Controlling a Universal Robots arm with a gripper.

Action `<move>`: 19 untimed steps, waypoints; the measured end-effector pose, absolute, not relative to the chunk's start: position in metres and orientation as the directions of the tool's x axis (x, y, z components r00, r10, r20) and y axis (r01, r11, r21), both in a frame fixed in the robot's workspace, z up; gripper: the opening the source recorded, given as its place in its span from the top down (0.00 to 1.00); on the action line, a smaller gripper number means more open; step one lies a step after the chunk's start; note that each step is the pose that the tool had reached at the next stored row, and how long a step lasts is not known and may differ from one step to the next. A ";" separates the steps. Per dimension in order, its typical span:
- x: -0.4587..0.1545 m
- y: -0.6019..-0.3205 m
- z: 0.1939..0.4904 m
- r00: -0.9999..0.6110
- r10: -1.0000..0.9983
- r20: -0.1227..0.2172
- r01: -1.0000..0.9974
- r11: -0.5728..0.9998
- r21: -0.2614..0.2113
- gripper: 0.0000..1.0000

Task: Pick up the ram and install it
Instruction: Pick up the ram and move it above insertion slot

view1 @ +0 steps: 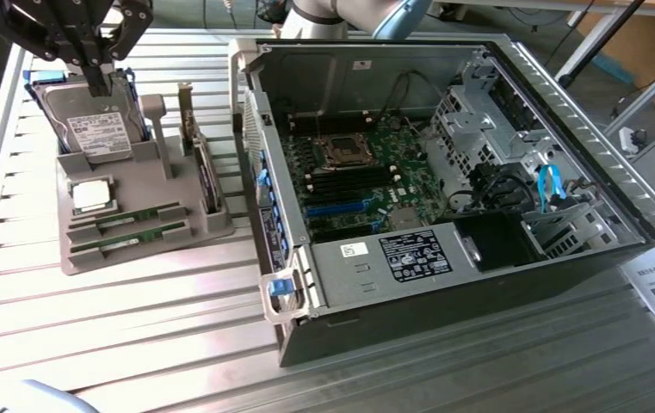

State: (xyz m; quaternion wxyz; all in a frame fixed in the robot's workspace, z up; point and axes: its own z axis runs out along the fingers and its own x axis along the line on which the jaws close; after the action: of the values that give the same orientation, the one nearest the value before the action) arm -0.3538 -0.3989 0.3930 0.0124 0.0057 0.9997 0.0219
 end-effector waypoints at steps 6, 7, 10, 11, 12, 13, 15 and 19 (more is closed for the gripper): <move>-0.354 -0.399 0.393 -0.998 -0.054 -0.025 -0.055 0.998 0.044 0.89; -0.354 -0.399 0.393 -0.998 -0.064 -0.025 -0.065 0.997 0.044 0.89; -0.354 -0.399 0.393 -0.995 -0.096 -0.025 -0.097 0.994 0.044 0.89; -0.354 -0.399 0.393 -0.994 -0.108 -0.024 -0.109 0.993 0.044 0.89; -0.354 -0.399 0.393 -0.993 -0.119 -0.024 -0.120 0.992 0.044 0.89; -0.354 -0.399 0.393 -0.991 -0.132 -0.024 -0.133 0.990 0.044 0.89; -0.354 -0.399 0.393 -0.988 -0.154 -0.024 -0.155 0.987 0.044 0.89; -0.354 -0.399 0.393 -0.979 -0.201 -0.024 -0.202 0.978 0.044 0.89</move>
State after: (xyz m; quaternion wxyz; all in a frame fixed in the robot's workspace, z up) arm -0.3538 -0.3989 0.3930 0.0099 -0.1014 0.9945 0.0232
